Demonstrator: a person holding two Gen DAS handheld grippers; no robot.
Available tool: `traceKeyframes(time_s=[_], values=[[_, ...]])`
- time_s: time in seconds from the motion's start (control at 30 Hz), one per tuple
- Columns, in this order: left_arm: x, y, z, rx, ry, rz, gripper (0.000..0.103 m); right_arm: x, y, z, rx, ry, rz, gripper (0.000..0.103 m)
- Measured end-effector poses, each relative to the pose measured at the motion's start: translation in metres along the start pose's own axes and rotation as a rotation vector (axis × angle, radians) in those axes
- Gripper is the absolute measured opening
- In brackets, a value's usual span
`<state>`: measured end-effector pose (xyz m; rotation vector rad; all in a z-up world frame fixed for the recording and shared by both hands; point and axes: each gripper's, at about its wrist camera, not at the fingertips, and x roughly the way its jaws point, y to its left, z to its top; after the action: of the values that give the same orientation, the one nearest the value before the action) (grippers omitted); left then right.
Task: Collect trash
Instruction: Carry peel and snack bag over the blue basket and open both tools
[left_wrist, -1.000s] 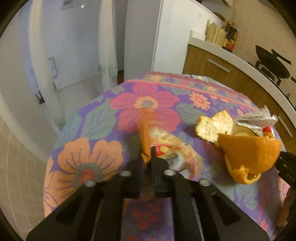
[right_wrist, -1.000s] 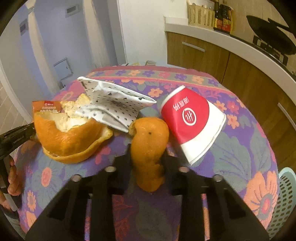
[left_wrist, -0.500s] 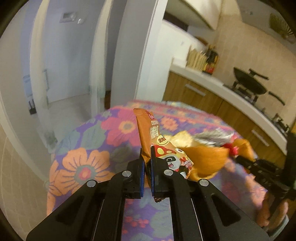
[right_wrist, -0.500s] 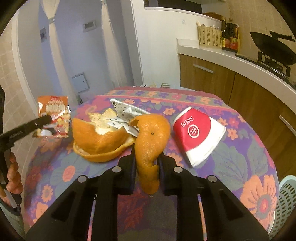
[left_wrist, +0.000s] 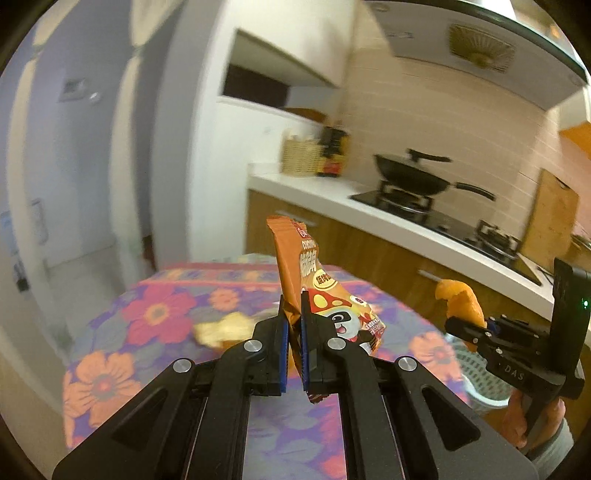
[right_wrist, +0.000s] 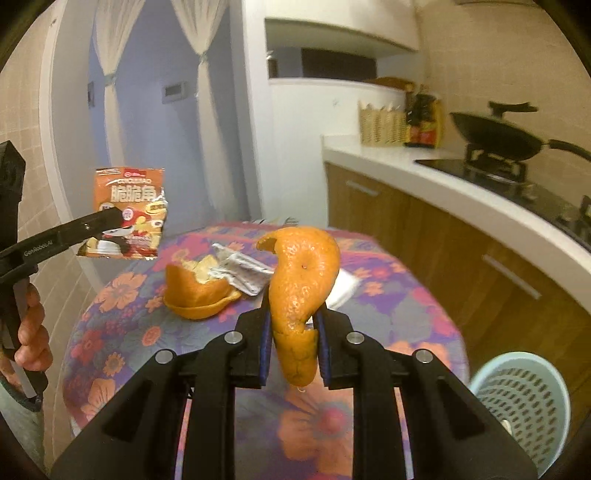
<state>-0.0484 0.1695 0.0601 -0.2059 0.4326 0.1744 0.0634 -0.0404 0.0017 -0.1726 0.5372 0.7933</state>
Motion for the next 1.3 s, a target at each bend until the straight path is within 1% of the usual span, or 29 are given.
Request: traceKeyframes(time_s=[0.23,0.27,0.43,0.5,0.67,0.8,0.9,1.0,1.07,1.1,1.17,1.23,1.3], values=[[0.018,-0.081,0.001,0.130,0.028,-0.105,0.003,-0.046,-0.058,-0.010,0.083,-0.019,-0.087,0.017],[0.024,-0.096,0.000,0.151,0.038,-0.126,0.003,-0.054,-0.071,-0.013,0.098,-0.020,-0.110,0.017],[0.044,-0.147,-0.009,0.228,0.083,-0.194,0.003,-0.084,-0.122,-0.026,0.164,-0.026,-0.192,0.017],[0.054,-0.168,-0.012,0.259,0.105,-0.214,0.003,-0.097,-0.149,-0.034,0.208,-0.024,-0.228,0.017],[0.077,-0.209,-0.019,0.329,0.154,-0.252,0.003,-0.113,-0.191,-0.053,0.281,-0.009,-0.294,0.017],[0.098,-0.245,-0.028,0.387,0.202,-0.276,0.003,-0.117,-0.222,-0.074,0.351,0.011,-0.325,0.017],[0.113,-0.267,-0.035,0.413,0.239,-0.290,0.003,-0.113,-0.239,-0.089,0.400,0.050,-0.340,0.017],[0.125,-0.283,-0.043,0.452,0.273,-0.296,0.004,-0.105,-0.256,-0.102,0.461,0.105,-0.340,0.017],[0.134,-0.297,-0.053,0.513,0.299,-0.282,0.004,-0.103,-0.266,-0.112,0.500,0.113,-0.333,0.017],[0.137,-0.302,-0.056,0.527,0.308,-0.278,0.004,-0.104,-0.268,-0.116,0.515,0.108,-0.324,0.017],[0.146,-0.310,-0.063,0.539,0.344,-0.288,0.004,-0.103,-0.273,-0.122,0.541,0.109,-0.310,0.017],[0.153,-0.315,-0.068,0.535,0.365,-0.299,0.004,-0.099,-0.278,-0.127,0.553,0.132,-0.324,0.017],[0.160,-0.319,-0.072,0.522,0.390,-0.315,0.004,-0.097,-0.281,-0.131,0.567,0.140,-0.320,0.020]])
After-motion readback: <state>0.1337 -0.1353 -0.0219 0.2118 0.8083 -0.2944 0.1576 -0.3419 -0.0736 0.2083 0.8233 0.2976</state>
